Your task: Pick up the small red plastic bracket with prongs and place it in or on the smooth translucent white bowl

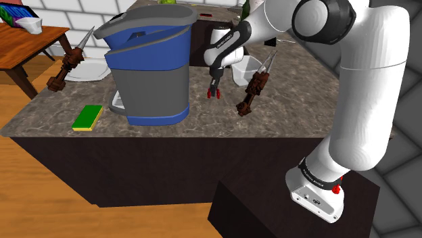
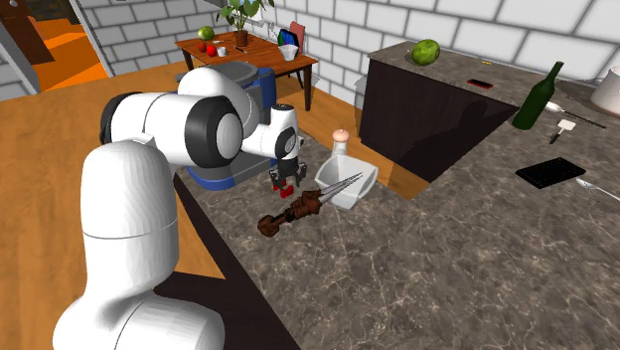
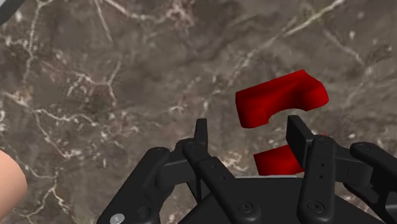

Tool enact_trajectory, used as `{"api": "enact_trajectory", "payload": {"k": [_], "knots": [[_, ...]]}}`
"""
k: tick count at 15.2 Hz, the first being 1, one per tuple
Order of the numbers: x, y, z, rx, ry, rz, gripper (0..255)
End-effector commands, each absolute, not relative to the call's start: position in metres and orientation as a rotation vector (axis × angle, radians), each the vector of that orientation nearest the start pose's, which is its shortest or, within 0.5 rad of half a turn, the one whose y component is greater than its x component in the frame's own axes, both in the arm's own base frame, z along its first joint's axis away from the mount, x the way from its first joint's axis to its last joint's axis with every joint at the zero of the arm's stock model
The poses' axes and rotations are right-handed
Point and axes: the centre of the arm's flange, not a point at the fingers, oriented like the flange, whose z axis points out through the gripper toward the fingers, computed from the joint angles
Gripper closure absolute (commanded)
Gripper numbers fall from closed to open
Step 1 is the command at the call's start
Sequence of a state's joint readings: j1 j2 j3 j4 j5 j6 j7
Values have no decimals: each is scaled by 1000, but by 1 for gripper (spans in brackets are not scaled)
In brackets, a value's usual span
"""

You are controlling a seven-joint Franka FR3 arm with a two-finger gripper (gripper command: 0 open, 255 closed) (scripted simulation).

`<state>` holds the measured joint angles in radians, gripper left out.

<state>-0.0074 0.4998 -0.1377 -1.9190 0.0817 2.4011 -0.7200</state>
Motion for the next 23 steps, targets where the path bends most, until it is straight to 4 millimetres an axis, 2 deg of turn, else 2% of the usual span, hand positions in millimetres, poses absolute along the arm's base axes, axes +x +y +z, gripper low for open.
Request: {"api": "enact_trajectory", "payload": {"k": [1,8,13,14,15,18,23], "knots": [[620,-89,229,-3041,-821,23,255],[620,-88,229,-3041,-821,23,255],[620,-88,255,-3041,-821,23,255],[620,-87,249,-3040,-822,21,255],[620,-87,249,-3040,-822,21,0],[600,-94,272,-3012,-799,36,0],[599,-93,245,-3011,-799,36,0]]}}
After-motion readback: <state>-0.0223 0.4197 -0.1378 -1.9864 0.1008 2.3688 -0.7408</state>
